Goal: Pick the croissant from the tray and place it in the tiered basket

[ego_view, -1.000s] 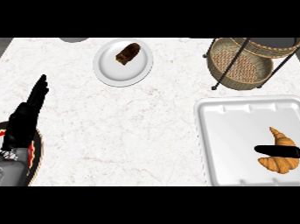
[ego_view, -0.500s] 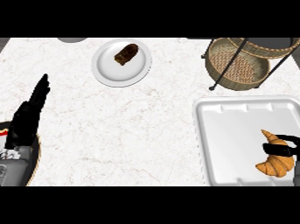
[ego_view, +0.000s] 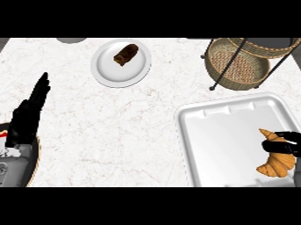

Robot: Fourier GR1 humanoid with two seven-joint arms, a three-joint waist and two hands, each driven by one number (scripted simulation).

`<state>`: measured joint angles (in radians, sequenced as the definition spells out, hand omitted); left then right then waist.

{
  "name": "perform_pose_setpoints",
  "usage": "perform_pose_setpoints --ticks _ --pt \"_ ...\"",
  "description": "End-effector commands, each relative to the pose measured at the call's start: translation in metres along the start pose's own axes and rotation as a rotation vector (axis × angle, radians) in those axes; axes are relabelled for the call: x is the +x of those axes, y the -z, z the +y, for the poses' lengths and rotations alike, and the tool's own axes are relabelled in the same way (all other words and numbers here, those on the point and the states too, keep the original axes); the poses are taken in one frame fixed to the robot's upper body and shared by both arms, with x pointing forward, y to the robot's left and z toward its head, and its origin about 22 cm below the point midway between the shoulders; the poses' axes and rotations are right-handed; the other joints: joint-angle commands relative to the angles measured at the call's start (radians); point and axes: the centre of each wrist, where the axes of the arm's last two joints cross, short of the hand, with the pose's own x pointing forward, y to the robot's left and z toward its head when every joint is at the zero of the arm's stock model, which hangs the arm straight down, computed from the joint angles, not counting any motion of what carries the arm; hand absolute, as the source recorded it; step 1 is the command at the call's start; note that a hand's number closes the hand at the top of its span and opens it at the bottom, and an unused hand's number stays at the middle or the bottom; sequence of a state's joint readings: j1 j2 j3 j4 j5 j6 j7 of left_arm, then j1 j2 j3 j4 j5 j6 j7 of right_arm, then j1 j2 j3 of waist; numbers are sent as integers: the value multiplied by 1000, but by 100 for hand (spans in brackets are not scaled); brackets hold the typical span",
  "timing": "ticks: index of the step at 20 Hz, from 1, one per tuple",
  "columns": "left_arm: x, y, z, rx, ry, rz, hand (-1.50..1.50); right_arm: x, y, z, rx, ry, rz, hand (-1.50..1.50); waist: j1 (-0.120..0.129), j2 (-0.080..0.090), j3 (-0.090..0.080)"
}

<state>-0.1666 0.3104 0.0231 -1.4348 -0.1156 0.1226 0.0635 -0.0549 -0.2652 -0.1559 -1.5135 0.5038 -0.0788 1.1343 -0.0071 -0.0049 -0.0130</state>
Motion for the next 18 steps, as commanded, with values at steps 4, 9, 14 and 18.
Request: perform_pose_setpoints --ticks 4,9,14,18 --pt "14 8 -21 -83 7 -38 0 56 -105 80 155 -330 -582 150 98 15 10" --pt "17 14 -28 -100 1 -52 0 77 -199 135 193 -539 -1035 150 114 19 10" --pt "5 12 1 -37 -2 -9 0 92 -252 133 151 -250 -1204 150 38 4 12" --pt "6 10 -7 -19 1 5 0 116 -296 108 -18 -115 -1306 150 22 1 12"
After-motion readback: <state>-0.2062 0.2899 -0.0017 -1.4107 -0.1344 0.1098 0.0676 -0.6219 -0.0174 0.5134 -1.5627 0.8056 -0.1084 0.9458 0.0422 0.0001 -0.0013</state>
